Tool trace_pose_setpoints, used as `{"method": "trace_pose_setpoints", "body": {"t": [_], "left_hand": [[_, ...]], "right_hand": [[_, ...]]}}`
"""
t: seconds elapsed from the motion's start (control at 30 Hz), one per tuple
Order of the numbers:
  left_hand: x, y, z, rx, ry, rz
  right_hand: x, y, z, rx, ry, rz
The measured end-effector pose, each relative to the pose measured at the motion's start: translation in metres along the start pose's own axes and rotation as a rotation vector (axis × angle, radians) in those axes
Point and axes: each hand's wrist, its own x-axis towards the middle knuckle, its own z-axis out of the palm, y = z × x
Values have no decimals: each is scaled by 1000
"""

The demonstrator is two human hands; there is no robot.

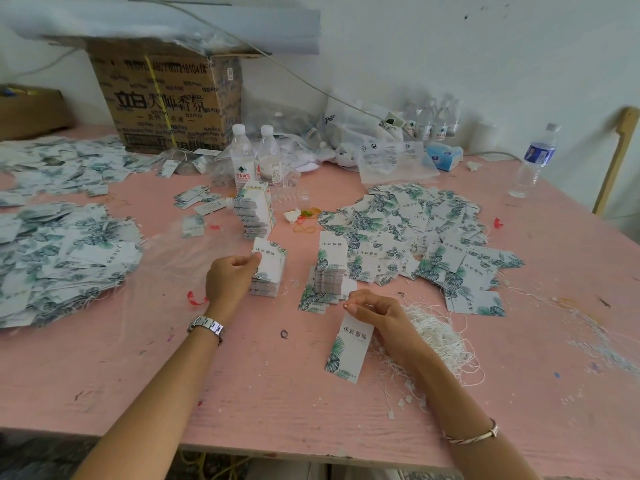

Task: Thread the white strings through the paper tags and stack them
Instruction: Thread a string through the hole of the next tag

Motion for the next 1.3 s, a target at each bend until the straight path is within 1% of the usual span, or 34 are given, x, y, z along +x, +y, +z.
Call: {"method": "trace_pose_setpoints", "body": {"t": [0.13, 0.5, 0.6, 0.67, 0.77, 0.87, 0.93, 1.1, 1.3], "left_hand": [[-4, 1, 0, -21, 8, 48], [0, -5, 4, 118, 80, 62], [-4, 0, 4, 61, 103, 125], [-14, 5, 5, -55, 44, 167], [-40, 13, 9, -258, -184, 166], [-72, 16, 16, -330, -398, 191], [-90, 16, 21, -362, -479, 192], [-112, 4, 33, -387, -540, 181], [-114, -3, 37, -382, -540, 190]], "right_hand": [[-1, -1, 1, 9, -3, 7], [-1, -1, 0, -8, 2, 12], [-1, -1, 0, -18, 2, 17], [0, -1, 0, -13, 4, 15], [0, -1, 0, 15, 2, 2], [0, -2, 0, 44, 1, -6], [0, -3, 0, 53, 8, -18], [1, 1, -3, 45, 15, -40], [1, 1, -4, 4, -6, -41]]}}
